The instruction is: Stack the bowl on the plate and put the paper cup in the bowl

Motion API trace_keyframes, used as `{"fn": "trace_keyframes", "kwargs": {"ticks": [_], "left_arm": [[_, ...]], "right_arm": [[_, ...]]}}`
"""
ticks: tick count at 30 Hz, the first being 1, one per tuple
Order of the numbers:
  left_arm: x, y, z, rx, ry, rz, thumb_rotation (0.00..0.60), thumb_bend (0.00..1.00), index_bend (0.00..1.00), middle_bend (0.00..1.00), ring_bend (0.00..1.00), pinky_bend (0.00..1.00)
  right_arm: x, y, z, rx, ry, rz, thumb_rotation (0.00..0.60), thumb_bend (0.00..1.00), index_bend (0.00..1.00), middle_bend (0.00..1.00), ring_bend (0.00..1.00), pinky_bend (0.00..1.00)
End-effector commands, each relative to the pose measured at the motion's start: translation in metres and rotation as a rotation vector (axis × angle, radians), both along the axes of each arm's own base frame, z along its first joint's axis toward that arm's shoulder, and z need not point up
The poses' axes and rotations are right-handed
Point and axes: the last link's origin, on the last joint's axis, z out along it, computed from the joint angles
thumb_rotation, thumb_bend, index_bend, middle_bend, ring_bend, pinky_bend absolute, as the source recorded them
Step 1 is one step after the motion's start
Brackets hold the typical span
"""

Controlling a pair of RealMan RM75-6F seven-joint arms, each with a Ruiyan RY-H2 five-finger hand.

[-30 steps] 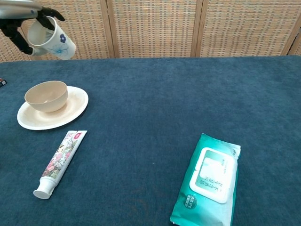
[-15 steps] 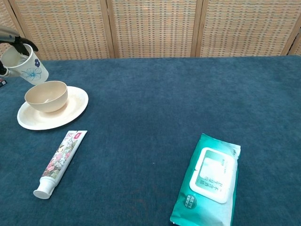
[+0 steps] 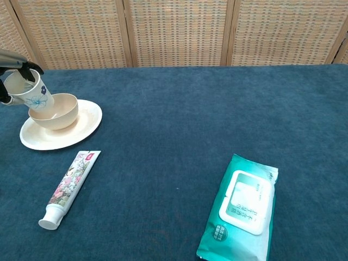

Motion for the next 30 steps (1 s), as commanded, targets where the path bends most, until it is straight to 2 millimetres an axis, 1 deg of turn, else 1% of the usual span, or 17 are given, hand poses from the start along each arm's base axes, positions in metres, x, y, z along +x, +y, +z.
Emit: {"fn": "trace_keyframes", "kwargs": {"ticks": [1,2,3,12,16,19,20,23,27,30], "left_arm": [[-0.003,0.003,-0.010,0.009,-0.005,0.005,0.600,0.43,0.71,0.01,0.00,0.01],[-0.005,0.004,-0.018,0.007,-0.015,0.011,0.600,0.43,0.71,0.01,0.00,0.01],[-0.006,0.005,-0.021,0.010,-0.015,0.012,0.600,0.43,0.71,0.00,0.00,0.01],[-0.007,0.012,-0.033,0.034,-0.036,0.012,0.600,0.43,0.70,0.00,0.00,0.00],[-0.007,0.014,-0.037,0.043,-0.042,0.001,0.600,0.43,0.67,0.00,0.00,0.00],[-0.008,0.014,-0.040,0.040,-0.040,0.001,0.600,0.43,0.60,0.00,0.00,0.00],[-0.008,0.014,-0.040,0.041,-0.040,0.000,0.600,0.41,0.54,0.00,0.00,0.00],[-0.007,0.014,-0.042,0.046,-0.046,-0.003,0.600,0.37,0.43,0.00,0.00,0.00],[-0.006,0.014,-0.042,0.058,-0.052,-0.013,0.600,0.36,0.42,0.00,0.00,0.00],[-0.005,0.014,-0.038,0.075,-0.059,-0.020,0.600,0.36,0.40,0.00,0.00,0.00]], "right_arm": [[0.000,0.000,0.000,0.001,0.001,0.002,0.600,0.15,0.00,0.00,0.00,0.00],[0.000,0.000,0.000,-0.003,-0.001,0.001,0.600,0.15,0.00,0.00,0.00,0.00],[-0.001,0.000,0.001,-0.004,-0.002,0.000,0.600,0.15,0.00,0.00,0.00,0.00],[0.000,0.000,0.000,-0.007,-0.002,0.005,0.600,0.15,0.00,0.00,0.00,0.00],[-0.001,-0.001,0.000,-0.011,-0.004,0.005,0.600,0.15,0.00,0.00,0.00,0.00],[-0.001,-0.001,0.001,-0.013,-0.006,0.005,0.600,0.15,0.00,0.00,0.00,0.00],[-0.001,0.000,0.001,-0.012,-0.006,0.006,0.600,0.15,0.00,0.00,0.00,0.00],[-0.001,-0.001,0.000,-0.010,-0.006,0.005,0.600,0.15,0.00,0.00,0.00,0.00],[-0.001,0.000,0.001,-0.015,-0.009,0.007,0.600,0.15,0.00,0.00,0.00,0.00],[0.000,0.000,0.001,-0.016,-0.015,0.011,0.600,0.15,0.00,0.00,0.00,0.00]]}}
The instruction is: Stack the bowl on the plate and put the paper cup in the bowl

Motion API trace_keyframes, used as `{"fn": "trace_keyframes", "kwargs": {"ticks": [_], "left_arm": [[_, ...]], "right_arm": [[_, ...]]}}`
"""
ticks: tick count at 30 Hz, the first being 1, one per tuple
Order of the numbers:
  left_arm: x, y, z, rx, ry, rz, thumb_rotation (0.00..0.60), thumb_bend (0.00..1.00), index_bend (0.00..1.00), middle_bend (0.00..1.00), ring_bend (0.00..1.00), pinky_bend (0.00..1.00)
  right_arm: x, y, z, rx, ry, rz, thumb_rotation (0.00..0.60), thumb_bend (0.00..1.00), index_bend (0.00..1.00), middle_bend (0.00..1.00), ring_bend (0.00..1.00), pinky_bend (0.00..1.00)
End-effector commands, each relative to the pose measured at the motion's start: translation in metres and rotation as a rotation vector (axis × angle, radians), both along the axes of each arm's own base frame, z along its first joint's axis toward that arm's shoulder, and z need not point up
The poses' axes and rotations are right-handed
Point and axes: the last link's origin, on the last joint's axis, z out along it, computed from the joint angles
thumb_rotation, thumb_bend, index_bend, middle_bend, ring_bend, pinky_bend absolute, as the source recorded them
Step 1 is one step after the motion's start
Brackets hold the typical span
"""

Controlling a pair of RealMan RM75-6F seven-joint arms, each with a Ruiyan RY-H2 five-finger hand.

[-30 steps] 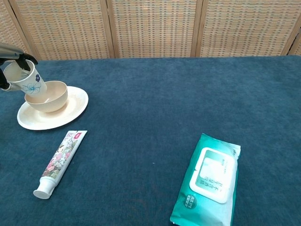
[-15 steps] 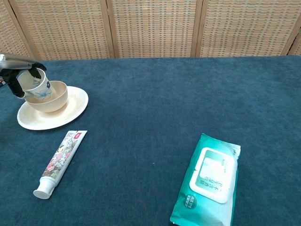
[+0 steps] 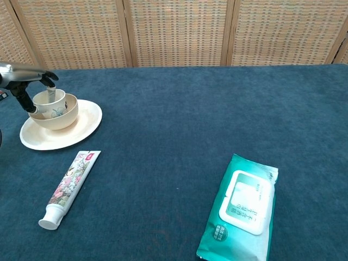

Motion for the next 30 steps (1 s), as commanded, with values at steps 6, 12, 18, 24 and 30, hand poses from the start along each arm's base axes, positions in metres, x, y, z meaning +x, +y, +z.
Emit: {"fn": "trace_keyframes", "kwargs": {"ticks": [6,12,18,24,30], "left_arm": [[0.015,-0.001,0.022,0.060,-0.085,-0.043,0.600,0.35,0.39,0.00,0.00,0.00],[0.041,-0.012,0.067,0.094,-0.088,-0.137,0.600,0.31,0.25,0.00,0.00,0.00],[0.061,-0.029,0.099,0.158,-0.144,-0.197,0.600,0.29,0.19,0.00,0.00,0.00],[0.055,-0.070,0.113,0.217,-0.175,-0.272,0.600,0.17,0.12,0.00,0.00,0.00],[0.031,-0.111,0.107,0.268,-0.181,-0.302,0.600,0.10,0.05,0.00,0.00,0.00]], "right_arm": [[0.000,0.000,0.000,0.003,-0.006,0.000,0.600,0.15,0.00,0.00,0.00,0.00],[0.001,-0.001,-0.002,0.009,-0.002,0.004,0.600,0.15,0.00,0.00,0.00,0.00],[0.002,0.000,-0.003,0.006,0.001,0.014,0.600,0.15,0.00,0.00,0.00,0.00],[0.003,0.000,-0.004,0.009,0.006,0.020,0.600,0.15,0.00,0.00,0.00,0.00],[0.006,0.000,-0.007,0.013,0.015,0.031,0.600,0.15,0.00,0.00,0.00,0.00]]}}
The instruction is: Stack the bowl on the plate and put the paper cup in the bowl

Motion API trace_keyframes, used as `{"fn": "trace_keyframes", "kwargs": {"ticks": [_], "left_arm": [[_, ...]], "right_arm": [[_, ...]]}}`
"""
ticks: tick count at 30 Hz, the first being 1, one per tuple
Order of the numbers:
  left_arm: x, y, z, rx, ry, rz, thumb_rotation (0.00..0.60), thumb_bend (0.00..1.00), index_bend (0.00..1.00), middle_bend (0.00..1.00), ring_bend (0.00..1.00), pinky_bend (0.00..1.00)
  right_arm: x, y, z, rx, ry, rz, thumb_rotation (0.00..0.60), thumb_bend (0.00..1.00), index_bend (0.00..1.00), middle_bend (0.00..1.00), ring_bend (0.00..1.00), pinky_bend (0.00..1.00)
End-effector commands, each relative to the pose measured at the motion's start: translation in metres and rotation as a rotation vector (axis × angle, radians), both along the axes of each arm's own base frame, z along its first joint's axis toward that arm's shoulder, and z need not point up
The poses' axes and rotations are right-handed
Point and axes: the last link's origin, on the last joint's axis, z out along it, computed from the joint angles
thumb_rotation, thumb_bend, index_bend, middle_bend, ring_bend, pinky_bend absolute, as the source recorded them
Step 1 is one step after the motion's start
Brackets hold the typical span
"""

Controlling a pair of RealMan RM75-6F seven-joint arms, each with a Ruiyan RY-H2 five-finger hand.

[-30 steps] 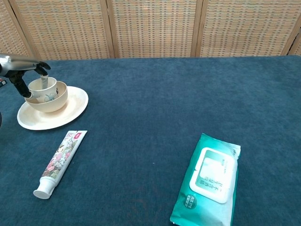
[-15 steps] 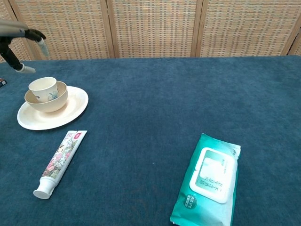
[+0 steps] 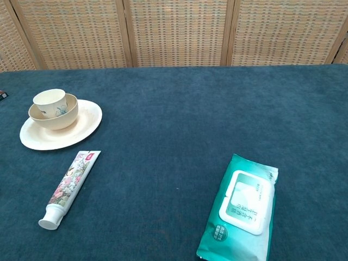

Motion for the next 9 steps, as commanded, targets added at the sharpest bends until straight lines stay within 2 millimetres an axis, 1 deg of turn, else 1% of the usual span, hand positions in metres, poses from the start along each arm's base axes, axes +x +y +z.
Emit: {"fn": "trace_keyframes", "kwargs": {"ticks": [1,4,6,7,9], "left_arm": [[-0.021,-0.038,-0.007,0.029,-0.048,0.001,0.600,0.10,0.05,0.00,0.00,0.00],[-0.037,-0.059,-0.013,0.052,-0.065,0.013,0.600,0.10,0.03,0.00,0.00,0.00],[-0.063,-0.091,-0.026,0.055,-0.087,0.090,0.600,0.10,0.03,0.00,0.00,0.00],[-0.071,-0.103,-0.032,0.057,-0.105,0.106,0.600,0.10,0.03,0.00,0.00,0.00],[-0.080,-0.113,-0.038,0.059,-0.114,0.115,0.600,0.10,0.03,0.00,0.00,0.00]], "right_arm": [[0.002,0.000,-0.001,0.000,0.005,0.008,0.600,0.15,0.00,0.00,0.00,0.00],[0.003,0.000,-0.003,0.000,0.015,0.012,0.600,0.15,0.00,0.00,0.00,0.00],[0.003,0.000,-0.006,0.009,0.027,0.010,0.600,0.15,0.00,0.00,0.00,0.00],[0.003,0.000,-0.006,0.010,0.030,0.010,0.600,0.15,0.00,0.00,0.00,0.00],[0.004,0.000,-0.007,0.009,0.032,0.010,0.600,0.15,0.00,0.00,0.00,0.00]]}}
